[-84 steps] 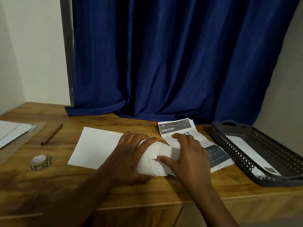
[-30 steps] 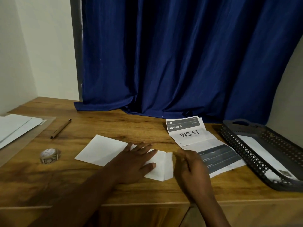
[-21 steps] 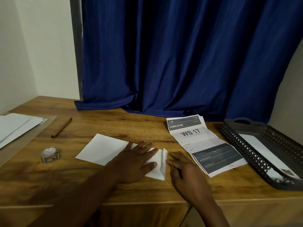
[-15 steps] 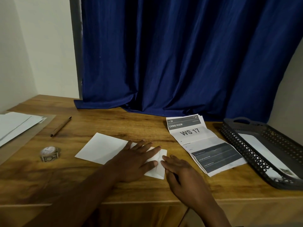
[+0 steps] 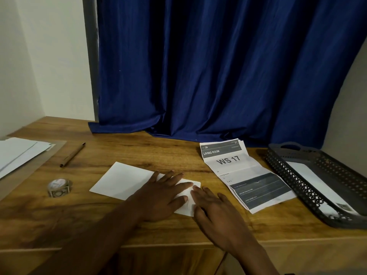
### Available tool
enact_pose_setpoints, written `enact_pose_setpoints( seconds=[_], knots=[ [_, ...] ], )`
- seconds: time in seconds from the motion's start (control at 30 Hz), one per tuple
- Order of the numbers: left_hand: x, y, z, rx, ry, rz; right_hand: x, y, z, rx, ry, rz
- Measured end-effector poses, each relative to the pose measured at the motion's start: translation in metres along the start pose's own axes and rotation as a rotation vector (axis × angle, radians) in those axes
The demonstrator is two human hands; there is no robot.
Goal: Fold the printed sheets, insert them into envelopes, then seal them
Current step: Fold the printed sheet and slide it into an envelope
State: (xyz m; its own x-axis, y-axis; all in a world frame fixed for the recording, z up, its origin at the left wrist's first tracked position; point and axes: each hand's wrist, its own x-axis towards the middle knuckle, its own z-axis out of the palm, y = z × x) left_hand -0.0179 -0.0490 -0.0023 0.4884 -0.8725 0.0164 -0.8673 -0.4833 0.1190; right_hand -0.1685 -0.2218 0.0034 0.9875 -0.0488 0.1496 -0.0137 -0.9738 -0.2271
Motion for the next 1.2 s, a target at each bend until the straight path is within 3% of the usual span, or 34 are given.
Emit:
enact_pose_setpoints(
  seconds=[0.2,0.57,0.7,0.83,0.9,1.07,1.2],
  knots=[
    [-0.002,0.003,-0.003,-0.019,0.023,-0.051,0.022,-0.014,0.003,-0.108,-0.024,0.059],
    [0.002,-0.003,0.004,-0.032,0.036,-0.051,-0.032,-0.039,0.01,-0.141,-0.104,0.033],
    [-0.009,-0.001,-0.009,-0.162,0.153,-0.081,-0.033,-0.04,0.009,-0.151,-0.122,0.034],
    [-0.042,-0.005,-0.027,-0.147,0.276,-0.146,-0.034,-0.033,0.01,-0.157,-0.171,0.016],
    [-0.072,-0.013,-0.03,-0.119,0.232,-0.195,-0.044,-0.026,0.012,-0.145,-0.103,-0.032],
    [-0.153,-0.025,-0.032,-0.054,0.036,-0.168,-0.07,-0.004,0.017,0.025,0.277,-0.198],
    [-0.2,-0.03,-0.025,-0.152,0.159,-0.149,-0.077,0.007,0.02,0.21,0.37,-0.222]
  ],
)
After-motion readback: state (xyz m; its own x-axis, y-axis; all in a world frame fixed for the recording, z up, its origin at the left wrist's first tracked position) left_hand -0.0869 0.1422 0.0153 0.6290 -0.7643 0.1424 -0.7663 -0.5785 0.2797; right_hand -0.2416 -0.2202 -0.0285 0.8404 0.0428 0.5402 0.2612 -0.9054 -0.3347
